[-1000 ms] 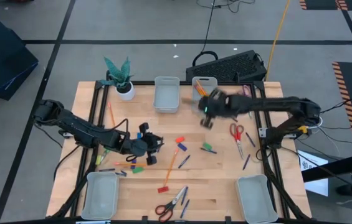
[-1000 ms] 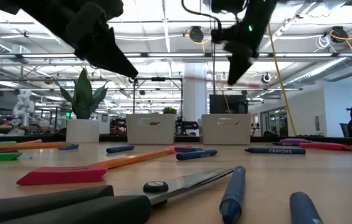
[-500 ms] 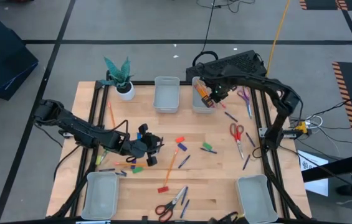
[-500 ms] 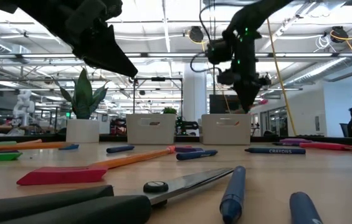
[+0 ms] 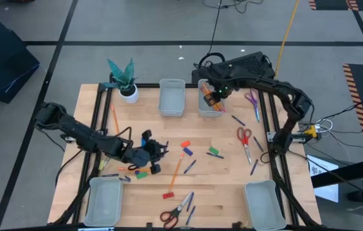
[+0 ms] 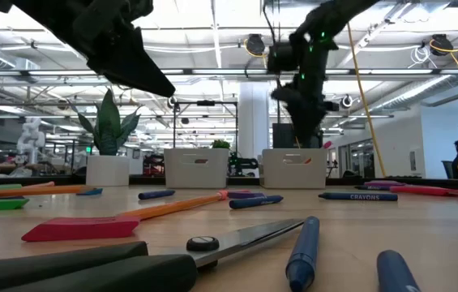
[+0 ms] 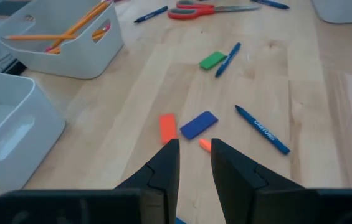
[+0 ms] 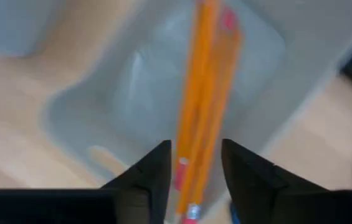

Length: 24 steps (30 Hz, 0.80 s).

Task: Sort crayons/erasers/pens/pencils in bins
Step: Put the yellow pencil into the top right bin

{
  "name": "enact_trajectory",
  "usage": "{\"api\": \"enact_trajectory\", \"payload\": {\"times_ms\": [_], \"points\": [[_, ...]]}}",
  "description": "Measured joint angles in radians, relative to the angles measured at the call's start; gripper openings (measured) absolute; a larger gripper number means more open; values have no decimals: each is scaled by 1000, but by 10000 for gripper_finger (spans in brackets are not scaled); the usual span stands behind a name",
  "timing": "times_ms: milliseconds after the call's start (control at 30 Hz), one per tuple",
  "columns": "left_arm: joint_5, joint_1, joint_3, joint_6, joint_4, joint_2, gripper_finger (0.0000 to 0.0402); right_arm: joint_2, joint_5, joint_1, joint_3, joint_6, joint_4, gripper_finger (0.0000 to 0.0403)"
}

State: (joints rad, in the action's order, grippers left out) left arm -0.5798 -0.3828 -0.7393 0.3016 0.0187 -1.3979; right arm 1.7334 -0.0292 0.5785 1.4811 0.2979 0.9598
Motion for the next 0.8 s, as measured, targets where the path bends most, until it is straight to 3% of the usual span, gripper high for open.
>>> {"api": "enact_trajectory", "payload": {"times_ms": [200, 433, 567, 800], "points": [[-50, -51, 20, -16, -69, 0, 95, -66, -69, -345, -47, -238, -132, 153], [-50, -53, 38, -35, -125, 0, 95, -42, -62, -720, -235, -474, -552, 151], [-43, -64, 33, -36, -120, 19, 95, 18, -5, -772, -256, -488, -702, 151], [-31, -87, 23, -29, -91, 115, 95, 202, 144, -730, -115, -700, -679, 151]]}}
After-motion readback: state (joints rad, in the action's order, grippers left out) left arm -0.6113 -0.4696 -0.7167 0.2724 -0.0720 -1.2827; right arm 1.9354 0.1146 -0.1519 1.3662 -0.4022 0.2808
